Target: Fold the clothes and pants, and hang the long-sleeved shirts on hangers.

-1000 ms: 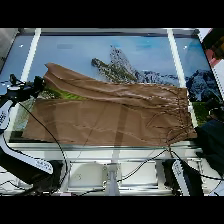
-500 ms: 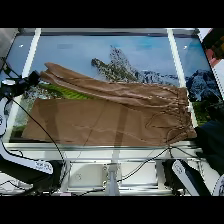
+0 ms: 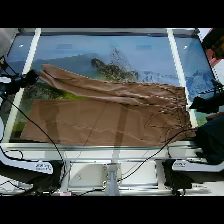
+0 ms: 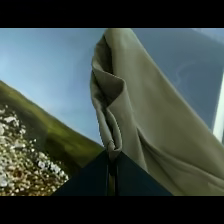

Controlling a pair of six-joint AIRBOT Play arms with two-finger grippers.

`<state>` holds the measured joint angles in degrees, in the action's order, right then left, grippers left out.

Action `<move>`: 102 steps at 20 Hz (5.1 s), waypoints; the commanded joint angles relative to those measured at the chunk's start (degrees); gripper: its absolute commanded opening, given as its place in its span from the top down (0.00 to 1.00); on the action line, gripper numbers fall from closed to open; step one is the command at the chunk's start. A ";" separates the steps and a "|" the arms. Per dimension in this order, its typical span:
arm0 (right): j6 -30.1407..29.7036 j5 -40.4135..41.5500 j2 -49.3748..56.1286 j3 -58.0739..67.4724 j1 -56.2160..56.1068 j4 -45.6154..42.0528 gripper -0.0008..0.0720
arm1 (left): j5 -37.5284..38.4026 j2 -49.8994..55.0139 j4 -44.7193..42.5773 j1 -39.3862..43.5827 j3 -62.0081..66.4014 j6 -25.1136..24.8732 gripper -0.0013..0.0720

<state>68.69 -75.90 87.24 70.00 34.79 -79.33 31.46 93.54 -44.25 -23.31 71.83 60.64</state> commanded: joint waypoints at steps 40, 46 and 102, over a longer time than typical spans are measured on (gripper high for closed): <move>-20.44 -11.74 22.05 14.25 10.84 22.67 0.26 | 10.23 -0.17 -1.81 4.04 -0.02 5.44 0.96; -23.71 -10.38 22.05 10.84 5.09 21.24 0.27 | 10.23 -0.17 -1.81 4.07 -0.04 5.44 0.96; -10.58 6.47 21.51 10.73 3.72 34.58 0.37 | 12.85 2.40 -41.00 -6.38 -0.02 22.97 0.84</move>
<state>56.51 -68.62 108.75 80.75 38.61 -44.60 42.17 95.90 -86.02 -29.74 71.81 83.57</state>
